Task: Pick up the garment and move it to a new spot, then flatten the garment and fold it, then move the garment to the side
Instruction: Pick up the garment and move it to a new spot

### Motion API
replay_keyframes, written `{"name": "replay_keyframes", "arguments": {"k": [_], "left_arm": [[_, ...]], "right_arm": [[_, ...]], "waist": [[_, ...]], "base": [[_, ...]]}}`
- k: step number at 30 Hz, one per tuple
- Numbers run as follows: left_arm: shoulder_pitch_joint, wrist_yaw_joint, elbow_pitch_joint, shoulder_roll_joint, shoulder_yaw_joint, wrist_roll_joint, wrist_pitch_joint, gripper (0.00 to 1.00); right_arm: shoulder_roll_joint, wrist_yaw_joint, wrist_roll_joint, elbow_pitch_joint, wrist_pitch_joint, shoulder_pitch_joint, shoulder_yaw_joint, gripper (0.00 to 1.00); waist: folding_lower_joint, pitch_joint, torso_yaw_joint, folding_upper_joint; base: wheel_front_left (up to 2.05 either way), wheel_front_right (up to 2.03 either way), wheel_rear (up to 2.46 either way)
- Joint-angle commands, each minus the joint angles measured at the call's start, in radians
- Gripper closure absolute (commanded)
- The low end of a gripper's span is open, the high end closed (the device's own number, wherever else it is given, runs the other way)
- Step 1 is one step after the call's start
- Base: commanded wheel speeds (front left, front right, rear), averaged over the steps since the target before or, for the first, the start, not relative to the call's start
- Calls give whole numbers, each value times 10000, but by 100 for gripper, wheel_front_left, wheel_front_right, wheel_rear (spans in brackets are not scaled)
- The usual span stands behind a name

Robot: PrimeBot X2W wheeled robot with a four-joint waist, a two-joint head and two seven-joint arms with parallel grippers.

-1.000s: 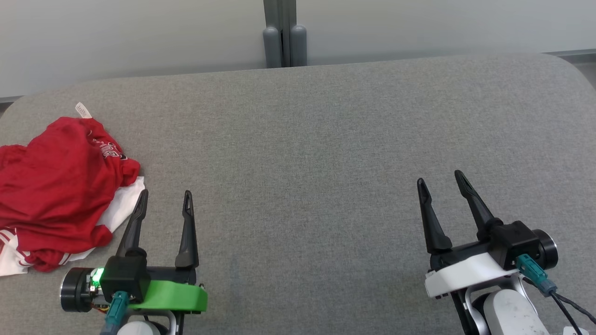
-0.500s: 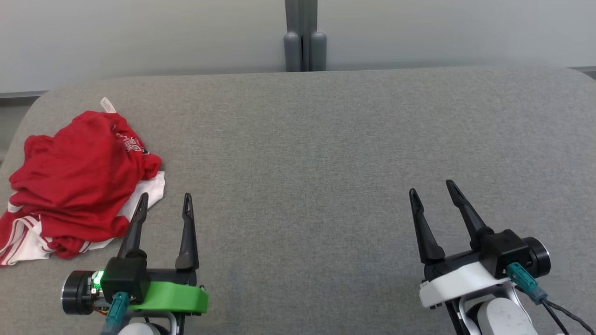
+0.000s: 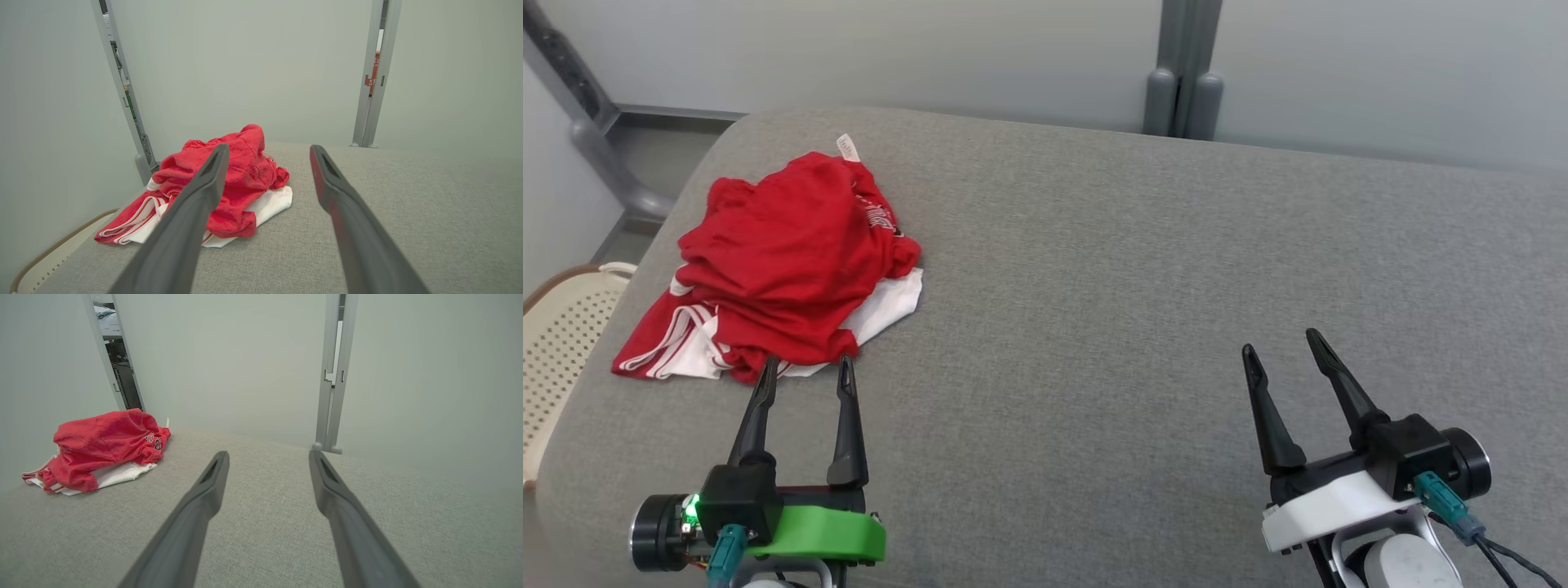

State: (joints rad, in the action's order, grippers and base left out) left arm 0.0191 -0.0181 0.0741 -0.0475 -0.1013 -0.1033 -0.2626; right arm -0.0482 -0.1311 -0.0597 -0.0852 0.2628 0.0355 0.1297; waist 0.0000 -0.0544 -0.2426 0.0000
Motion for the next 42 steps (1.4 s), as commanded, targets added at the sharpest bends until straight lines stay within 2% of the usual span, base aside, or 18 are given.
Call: {"name": "replay_keyframes", "arguments": {"k": [1, 11, 25, 29, 34, 38, 42], "left_arm": [[-113, -45, 10, -55, 13, 32, -34, 0], [-260, -91, -35, -52, 65, 10, -34, 0], [-228, -159, -123, -53, 196, 0, -34, 0], [382, -61, 62, -53, 272, 133, -34, 0], [1830, 358, 915, -93, 644, 186, -23, 0], [3455, 854, 2052, -339, 794, 177, -23, 0], [5197, 1063, 3500, -678, 965, 25, -23, 0]], "right_arm": [[-37, 5, -88, 45, 31, -96, -77, 0], [-37, 8, -134, 68, 31, -157, -111, 0], [-37, 8, -81, 30, 31, -148, -49, 0], [-38, 8, 146, 121, 31, 12, -152, 0], [-40, 8, 589, 185, 31, 432, -113, 0], [-254, 8, 830, 262, 31, 803, -141, 0], [-578, 8, 911, 354, 30, 1161, -127, 0]], "waist": [[0, 44, -748, 0], [0, 108, -1692, 0], [0, 27, -1984, 0], [0, -394, -2003, 0], [0, -1361, -1875, 0], [0, -2188, -1739, 0], [0, -2891, -1529, 0]], "base": [[0, 0, 0], [0, 0, 0], [0, 0, 0], [0, 0, 0], [0, 0, 0], [0, 0, 0], [0, 0, 0]]}}
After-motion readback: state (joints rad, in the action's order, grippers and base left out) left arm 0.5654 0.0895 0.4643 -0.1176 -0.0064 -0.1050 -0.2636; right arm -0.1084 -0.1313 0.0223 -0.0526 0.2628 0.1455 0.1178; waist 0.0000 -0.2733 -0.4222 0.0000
